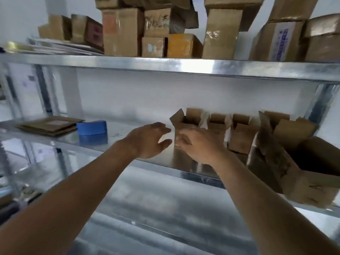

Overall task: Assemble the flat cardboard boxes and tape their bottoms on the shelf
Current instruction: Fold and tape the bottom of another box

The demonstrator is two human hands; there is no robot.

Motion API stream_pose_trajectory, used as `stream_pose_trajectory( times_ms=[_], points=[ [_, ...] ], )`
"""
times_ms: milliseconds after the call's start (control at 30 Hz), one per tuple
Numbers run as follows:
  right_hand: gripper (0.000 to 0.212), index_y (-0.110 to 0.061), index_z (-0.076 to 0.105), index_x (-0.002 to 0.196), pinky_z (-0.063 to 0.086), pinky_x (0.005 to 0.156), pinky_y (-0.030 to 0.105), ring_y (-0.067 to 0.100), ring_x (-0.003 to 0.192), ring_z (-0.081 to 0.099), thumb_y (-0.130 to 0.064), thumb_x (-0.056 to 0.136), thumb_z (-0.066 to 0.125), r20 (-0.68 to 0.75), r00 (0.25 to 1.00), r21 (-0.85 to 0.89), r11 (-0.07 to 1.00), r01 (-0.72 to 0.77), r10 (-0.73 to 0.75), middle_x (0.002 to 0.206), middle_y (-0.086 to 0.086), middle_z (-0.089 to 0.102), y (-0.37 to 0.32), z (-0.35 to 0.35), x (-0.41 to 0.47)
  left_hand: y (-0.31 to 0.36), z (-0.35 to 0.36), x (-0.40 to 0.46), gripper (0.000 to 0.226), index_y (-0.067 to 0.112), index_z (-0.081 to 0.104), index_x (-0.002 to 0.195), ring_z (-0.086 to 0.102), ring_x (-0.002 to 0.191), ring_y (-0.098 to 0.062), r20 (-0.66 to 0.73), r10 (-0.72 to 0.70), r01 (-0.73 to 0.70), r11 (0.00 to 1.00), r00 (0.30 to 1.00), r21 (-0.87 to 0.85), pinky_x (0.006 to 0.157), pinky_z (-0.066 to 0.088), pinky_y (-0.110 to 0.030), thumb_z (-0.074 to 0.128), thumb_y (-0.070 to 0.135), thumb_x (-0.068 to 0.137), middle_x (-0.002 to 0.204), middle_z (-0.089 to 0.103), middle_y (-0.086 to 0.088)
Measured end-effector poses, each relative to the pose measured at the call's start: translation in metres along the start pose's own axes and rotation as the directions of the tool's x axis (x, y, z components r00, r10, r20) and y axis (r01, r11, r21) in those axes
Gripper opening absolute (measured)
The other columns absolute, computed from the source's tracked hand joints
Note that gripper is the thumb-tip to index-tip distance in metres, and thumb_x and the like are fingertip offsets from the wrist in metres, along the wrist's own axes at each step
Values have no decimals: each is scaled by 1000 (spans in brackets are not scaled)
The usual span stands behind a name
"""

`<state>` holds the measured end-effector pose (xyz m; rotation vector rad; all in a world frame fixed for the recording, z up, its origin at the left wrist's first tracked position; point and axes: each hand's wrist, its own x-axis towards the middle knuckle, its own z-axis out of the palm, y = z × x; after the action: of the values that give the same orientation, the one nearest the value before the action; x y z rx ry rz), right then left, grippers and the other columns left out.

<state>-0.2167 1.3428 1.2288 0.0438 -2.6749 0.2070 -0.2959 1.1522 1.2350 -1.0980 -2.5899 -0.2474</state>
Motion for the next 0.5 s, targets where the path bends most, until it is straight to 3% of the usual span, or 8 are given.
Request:
stream_pose_trajectory(
  times_ms=[133, 233, 333, 400, 500],
  points=[
    [53, -29, 59, 142, 48, 105, 45, 23, 129, 58, -58, 105, 36, 11, 1000, 16, 1000, 20, -20, 142, -3, 61, -81, 43, 46, -94, -11, -31, 55, 32, 43, 155, 40, 147, -19, 7, -53, 53, 998, 999, 14, 117, 39, -40, 43, 55, 105, 163, 36, 8],
    [51, -29, 57, 144, 45, 108, 43, 24, 132, 55, -56, 106, 36, 27, 998, 38, 998, 52, -53, 148, -4, 56, -140, 71, 78, -161, -18, -57, 55, 31, 47, 153, 41, 146, -18, 8, -110, 110, 994, 994, 11, 117, 39, -41, 46, 54, 104, 161, 41, 7],
    [50, -30, 59, 142, 46, 105, 40, 24, 130, 56, -55, 106, 36, 48, 996, 55, 995, 79, -81, 146, -5, 57, -188, 100, 109, -222, -25, -79, 50, 27, 56, 146, 49, 137, -18, 1, -142, 142, 989, 990, 45, 111, 40, -30, 49, 51, 103, 147, 55, 5],
    [47, -29, 62, 137, 48, 102, 41, 26, 124, 58, -55, 106, 37, 68, 993, 65, 994, 93, -98, 140, -3, 61, -217, 119, 132, -259, -30, -92, 57, 25, 61, 141, 53, 132, -25, 19, -177, 175, 982, 984, 64, 108, 43, -35, 42, 58, 99, 140, 60, 1],
    [45, -23, 66, 125, 51, 95, 41, 27, 116, 61, -53, 105, 39, 98, 987, 73, 990, 124, -131, 129, 0, 65, -259, 146, 165, -319, -30, -106, 77, 23, 61, 142, 50, 139, -26, 16, -201, 200, 978, 979, 67, 117, 38, -42, 28, 67, 89, 149, 57, -2]
  ],
)
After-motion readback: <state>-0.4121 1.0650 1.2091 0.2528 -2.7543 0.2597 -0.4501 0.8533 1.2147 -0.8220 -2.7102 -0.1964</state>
